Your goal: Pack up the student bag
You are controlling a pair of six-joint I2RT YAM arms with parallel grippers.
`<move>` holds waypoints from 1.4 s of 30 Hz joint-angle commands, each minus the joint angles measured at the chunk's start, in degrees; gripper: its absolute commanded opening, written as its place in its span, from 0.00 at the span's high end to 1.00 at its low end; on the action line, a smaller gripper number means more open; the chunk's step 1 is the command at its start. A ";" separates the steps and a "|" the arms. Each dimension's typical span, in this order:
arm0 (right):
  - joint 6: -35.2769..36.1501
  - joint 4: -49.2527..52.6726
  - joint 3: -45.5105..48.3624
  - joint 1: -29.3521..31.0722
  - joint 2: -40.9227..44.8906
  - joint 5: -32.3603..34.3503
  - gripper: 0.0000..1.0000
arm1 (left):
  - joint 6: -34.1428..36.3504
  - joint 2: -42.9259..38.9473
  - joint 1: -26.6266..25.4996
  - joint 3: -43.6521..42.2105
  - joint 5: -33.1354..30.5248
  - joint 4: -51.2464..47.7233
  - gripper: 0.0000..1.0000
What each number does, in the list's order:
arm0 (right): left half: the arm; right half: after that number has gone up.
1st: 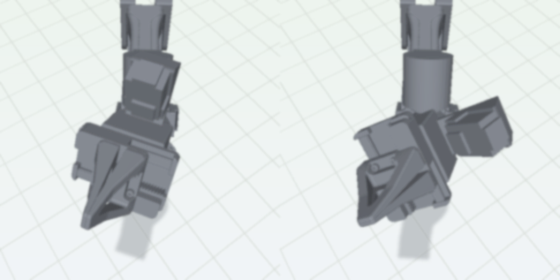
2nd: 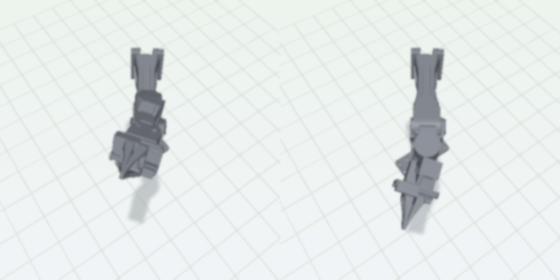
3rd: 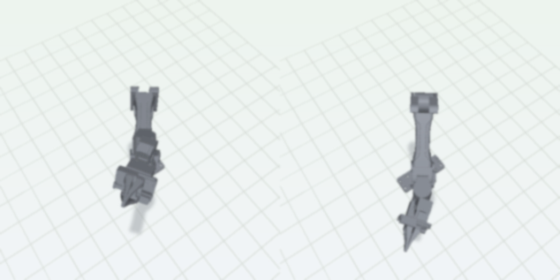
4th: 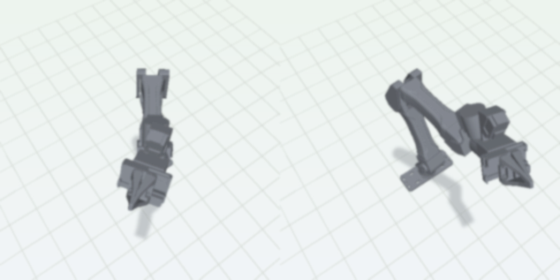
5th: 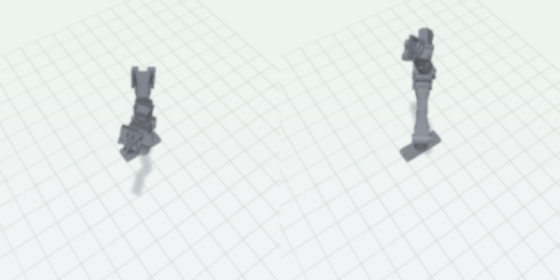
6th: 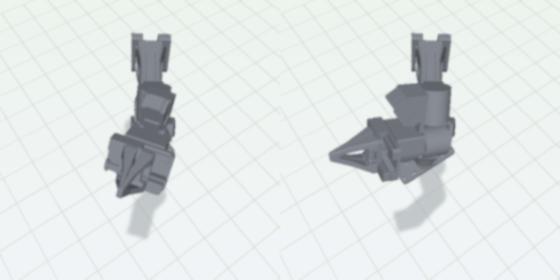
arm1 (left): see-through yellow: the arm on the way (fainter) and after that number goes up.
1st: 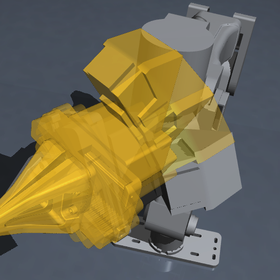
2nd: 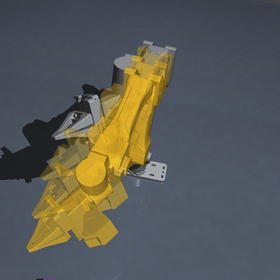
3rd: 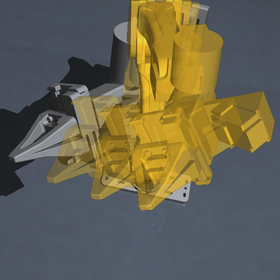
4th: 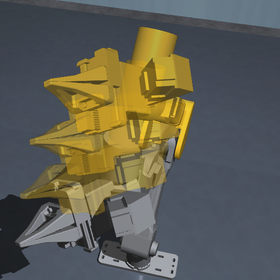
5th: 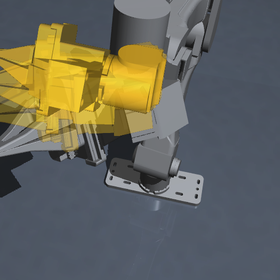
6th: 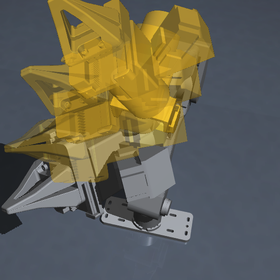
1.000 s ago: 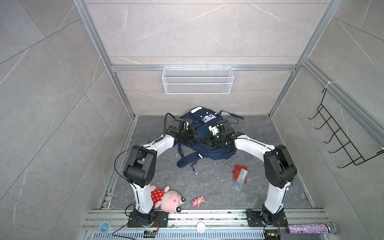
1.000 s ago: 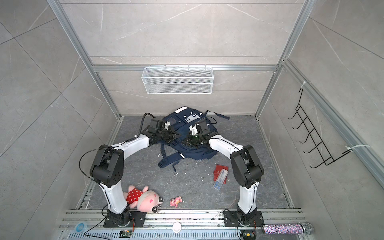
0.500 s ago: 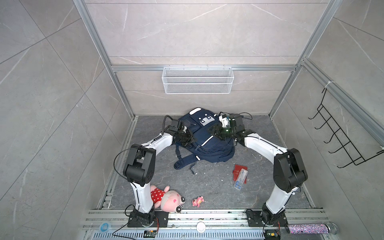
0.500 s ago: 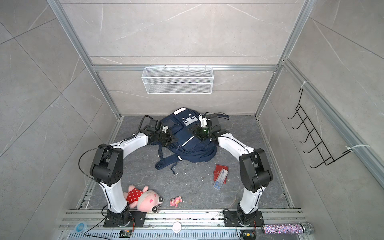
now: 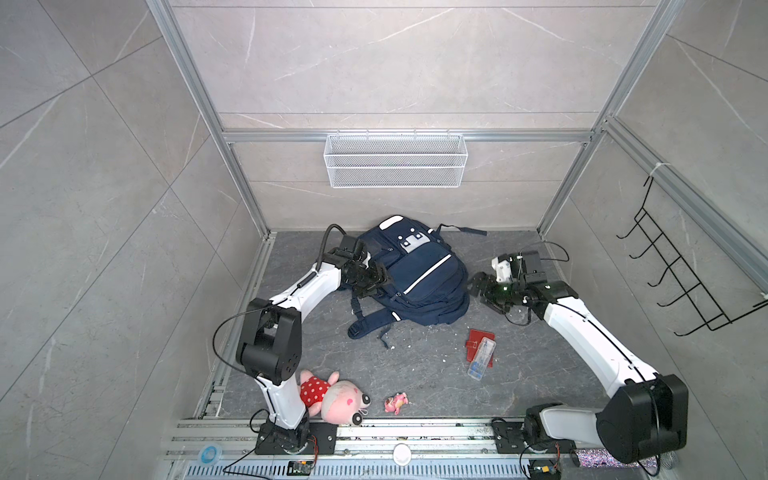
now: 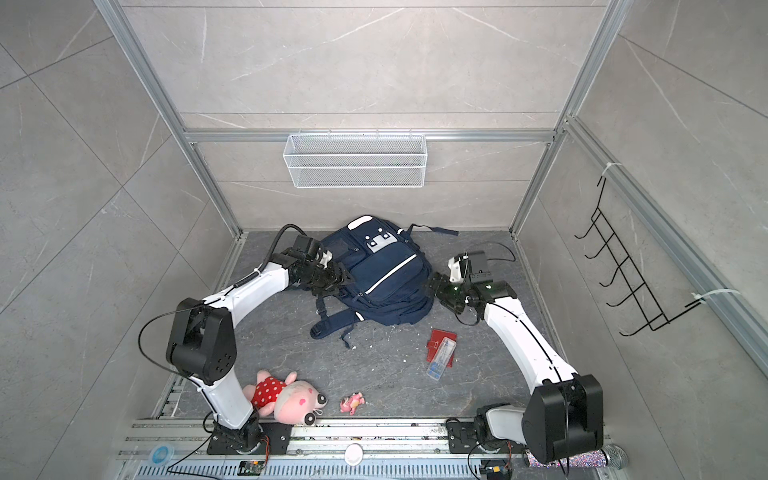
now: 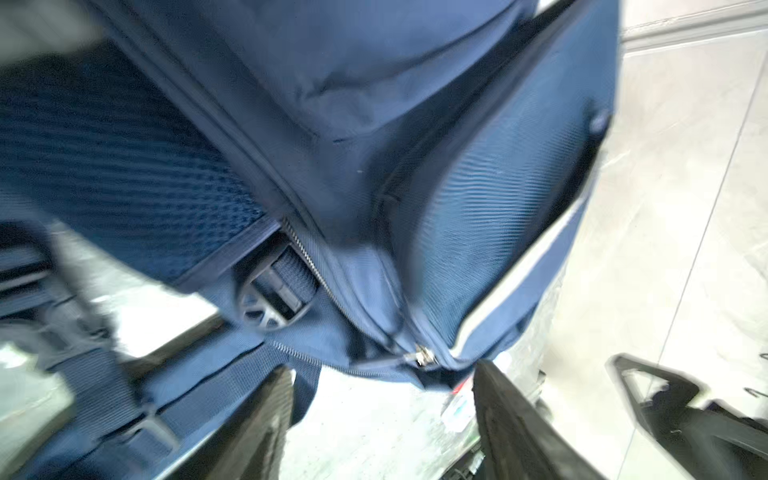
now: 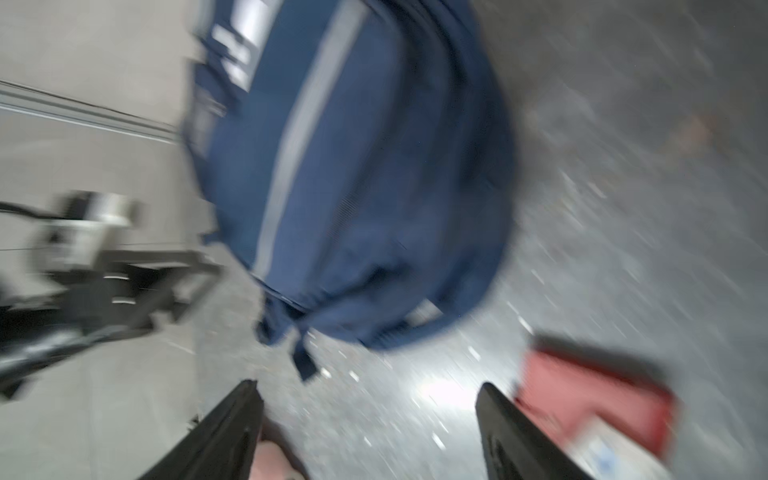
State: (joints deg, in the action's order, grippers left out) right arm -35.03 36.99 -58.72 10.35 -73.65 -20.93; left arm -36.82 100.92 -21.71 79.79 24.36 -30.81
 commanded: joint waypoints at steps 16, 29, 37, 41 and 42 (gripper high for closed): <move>-2.50 13.56 12.69 0.05 -0.04 11.86 0.19 | 12.47 -9.66 -8.81 -2.88 1.14 3.46 0.06; -4.79 4.57 11.83 5.34 -11.27 14.32 0.44 | 13.31 -8.08 -8.88 1.19 3.27 3.07 0.07; -4.78 4.53 13.24 6.28 -10.55 16.25 0.66 | 11.80 -6.95 -9.08 2.71 3.77 4.39 0.08; -3.55 4.22 12.19 6.77 -10.02 16.27 0.74 | 16.77 -3.24 -11.65 8.66 1.25 -0.84 0.09; -3.18 3.77 11.97 6.96 -9.34 16.12 0.77 | 18.08 -1.69 -12.47 10.71 -0.58 -2.84 0.10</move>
State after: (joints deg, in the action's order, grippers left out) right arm -39.31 41.93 -46.06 16.69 -84.55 -6.33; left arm -23.09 96.90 -31.99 85.47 25.41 -30.41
